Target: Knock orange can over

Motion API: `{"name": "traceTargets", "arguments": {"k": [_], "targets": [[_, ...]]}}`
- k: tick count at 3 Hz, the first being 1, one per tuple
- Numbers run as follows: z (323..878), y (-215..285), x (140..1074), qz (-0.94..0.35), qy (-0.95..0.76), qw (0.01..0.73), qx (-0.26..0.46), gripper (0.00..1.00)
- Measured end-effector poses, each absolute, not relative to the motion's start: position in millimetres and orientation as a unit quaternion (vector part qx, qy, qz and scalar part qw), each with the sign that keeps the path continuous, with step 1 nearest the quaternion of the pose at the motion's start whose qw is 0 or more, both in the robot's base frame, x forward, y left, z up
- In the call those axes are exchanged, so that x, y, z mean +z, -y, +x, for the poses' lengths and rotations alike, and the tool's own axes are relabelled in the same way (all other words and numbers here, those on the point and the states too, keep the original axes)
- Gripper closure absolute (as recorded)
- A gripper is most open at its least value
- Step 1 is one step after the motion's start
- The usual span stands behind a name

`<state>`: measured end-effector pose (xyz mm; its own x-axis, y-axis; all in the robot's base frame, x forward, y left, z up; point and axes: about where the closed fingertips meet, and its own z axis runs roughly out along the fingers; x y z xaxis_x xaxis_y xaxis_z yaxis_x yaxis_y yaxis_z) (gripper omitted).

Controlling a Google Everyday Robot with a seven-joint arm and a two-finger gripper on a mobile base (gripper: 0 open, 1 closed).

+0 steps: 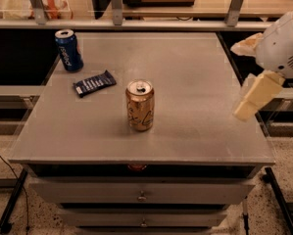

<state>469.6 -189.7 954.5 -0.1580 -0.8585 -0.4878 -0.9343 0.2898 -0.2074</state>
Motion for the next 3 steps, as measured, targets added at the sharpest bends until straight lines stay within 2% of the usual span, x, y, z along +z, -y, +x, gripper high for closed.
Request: {"name": "traceTargets", "arguments": {"k": [1,3], "targets": [[489.3,152.4,931.1,-0.570,-0.740,0.317,0.164,0.00],[490.0,139.0,929.5,-0.557,-0.729,0.343,0.200,0.00]]}}
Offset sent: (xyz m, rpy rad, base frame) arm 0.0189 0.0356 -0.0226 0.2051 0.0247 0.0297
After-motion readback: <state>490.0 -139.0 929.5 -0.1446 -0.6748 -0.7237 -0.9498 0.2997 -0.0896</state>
